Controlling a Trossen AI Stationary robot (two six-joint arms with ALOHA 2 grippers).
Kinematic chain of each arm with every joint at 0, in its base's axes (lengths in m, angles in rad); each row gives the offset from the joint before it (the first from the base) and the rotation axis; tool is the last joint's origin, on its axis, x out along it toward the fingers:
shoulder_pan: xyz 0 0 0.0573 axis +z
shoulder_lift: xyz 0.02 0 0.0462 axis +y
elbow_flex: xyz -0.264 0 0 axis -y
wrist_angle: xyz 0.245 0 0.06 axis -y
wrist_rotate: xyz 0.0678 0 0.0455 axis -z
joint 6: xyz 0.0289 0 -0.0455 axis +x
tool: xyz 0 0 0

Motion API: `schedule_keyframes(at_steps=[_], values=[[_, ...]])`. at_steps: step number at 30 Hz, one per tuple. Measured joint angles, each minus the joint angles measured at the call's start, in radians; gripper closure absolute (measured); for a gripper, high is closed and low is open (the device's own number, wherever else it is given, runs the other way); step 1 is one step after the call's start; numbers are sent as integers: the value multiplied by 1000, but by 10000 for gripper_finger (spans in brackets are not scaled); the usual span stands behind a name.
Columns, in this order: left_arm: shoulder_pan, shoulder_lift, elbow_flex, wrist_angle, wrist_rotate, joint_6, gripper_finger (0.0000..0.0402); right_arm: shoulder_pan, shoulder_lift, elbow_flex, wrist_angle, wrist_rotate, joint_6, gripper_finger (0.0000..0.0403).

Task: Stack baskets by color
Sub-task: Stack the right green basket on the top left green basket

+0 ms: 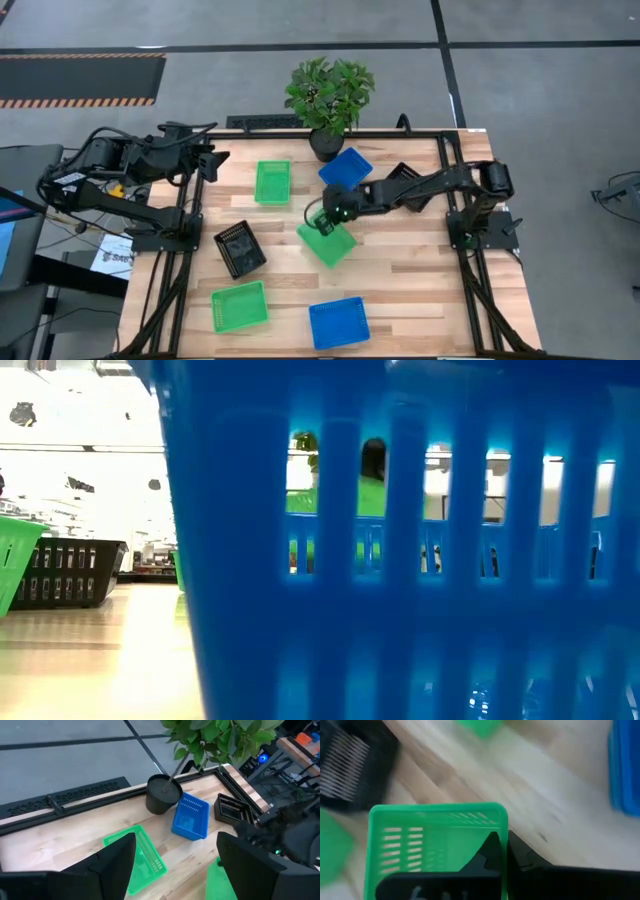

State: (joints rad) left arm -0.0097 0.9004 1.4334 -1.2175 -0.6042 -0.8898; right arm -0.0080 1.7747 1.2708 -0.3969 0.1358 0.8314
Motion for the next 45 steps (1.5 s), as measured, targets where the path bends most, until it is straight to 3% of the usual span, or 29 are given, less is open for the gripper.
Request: schedule_keyframes(at_steps=[7, 13, 20, 31, 45], values=[[0, -20, 0, -5, -69, -12, 134, -56, -56, 53, 220, 45, 88, 396], [0, -39, 0, -5, -119, -13, 134, -87, 22, 53, 512, 154, 319, 392], [0, -62, 0, -5, -151, -3, 134, -121, 169, 95, 625, 204, 433, 396], [0, -86, 0, -5, -170, 6, 134, -183, 332, 277, 547, 205, 378, 387], [0, -85, 0, -5, -175, 6, 135, -236, 343, 283, 433, 258, 378, 376]])
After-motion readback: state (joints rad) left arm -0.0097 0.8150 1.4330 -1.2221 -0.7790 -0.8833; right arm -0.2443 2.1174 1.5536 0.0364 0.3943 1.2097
